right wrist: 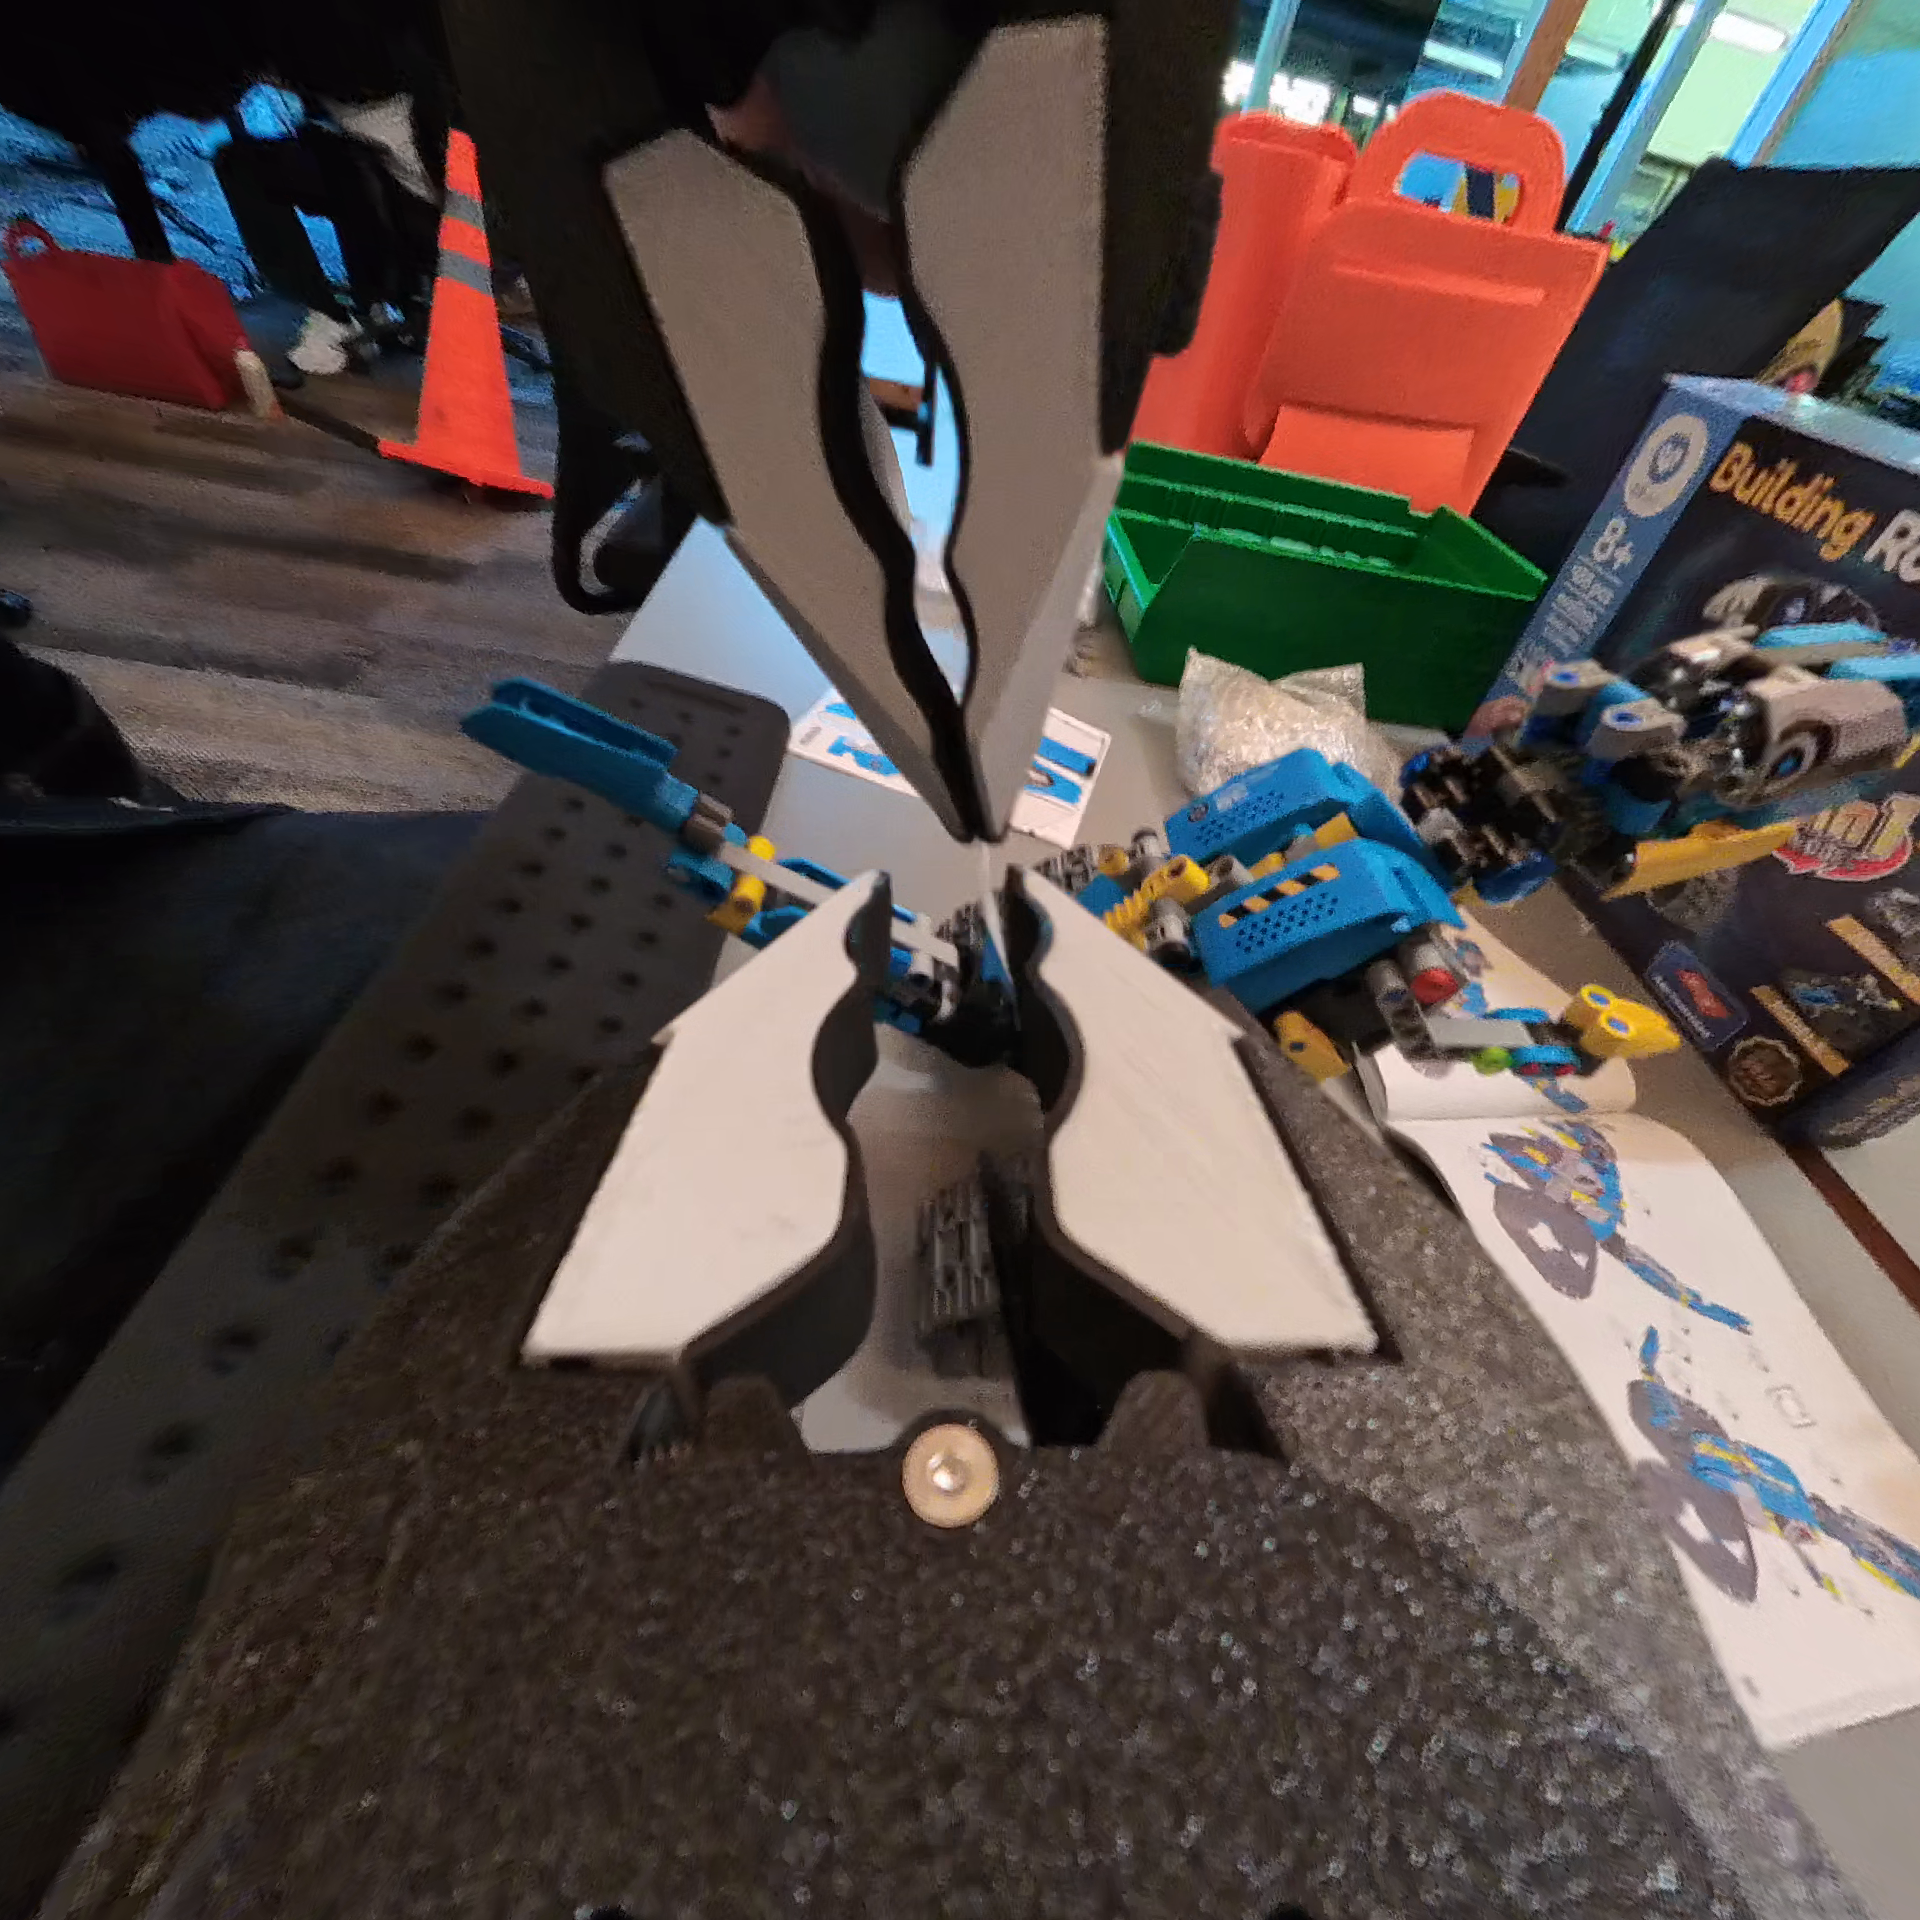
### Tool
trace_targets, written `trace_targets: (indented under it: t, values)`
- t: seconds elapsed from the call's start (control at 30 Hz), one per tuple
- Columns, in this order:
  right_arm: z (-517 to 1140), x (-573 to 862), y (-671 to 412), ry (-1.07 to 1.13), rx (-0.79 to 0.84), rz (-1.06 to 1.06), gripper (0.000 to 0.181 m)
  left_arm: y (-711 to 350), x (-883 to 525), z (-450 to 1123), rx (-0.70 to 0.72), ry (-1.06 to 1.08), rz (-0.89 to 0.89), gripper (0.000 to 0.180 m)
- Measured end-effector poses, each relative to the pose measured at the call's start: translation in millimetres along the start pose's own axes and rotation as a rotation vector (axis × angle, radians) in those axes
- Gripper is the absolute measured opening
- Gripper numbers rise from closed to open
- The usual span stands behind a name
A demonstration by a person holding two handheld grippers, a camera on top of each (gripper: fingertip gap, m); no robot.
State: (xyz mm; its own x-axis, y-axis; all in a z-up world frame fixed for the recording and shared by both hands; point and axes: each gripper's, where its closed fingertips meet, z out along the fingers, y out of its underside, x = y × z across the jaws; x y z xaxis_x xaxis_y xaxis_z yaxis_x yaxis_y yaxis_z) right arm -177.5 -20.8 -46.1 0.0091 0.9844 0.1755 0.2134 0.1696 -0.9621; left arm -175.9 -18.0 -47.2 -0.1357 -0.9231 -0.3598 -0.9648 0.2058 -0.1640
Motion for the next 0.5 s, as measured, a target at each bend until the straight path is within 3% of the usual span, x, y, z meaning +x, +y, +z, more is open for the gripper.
trace_targets:
  t: [0.17, 0.37, 0.5]
  values:
    - [-3.8, 3.1, -2.0, 0.006, 0.013, 0.019, 0.0, -6.9, -1.5, 1.3, -0.002, 0.003, 0.005, 0.0]
    - [1.5, 7.3, 10.2, 0.01, -0.041, 0.071, 0.011, -5.3, -0.3, 3.1, 0.006, 0.0, 0.006, 0.0]
    - [3.2, 6.4, 9.7, 0.007, -0.031, 0.057, 0.0, -5.4, -1.4, 3.0, 0.023, -0.01, -0.001, 0.0]
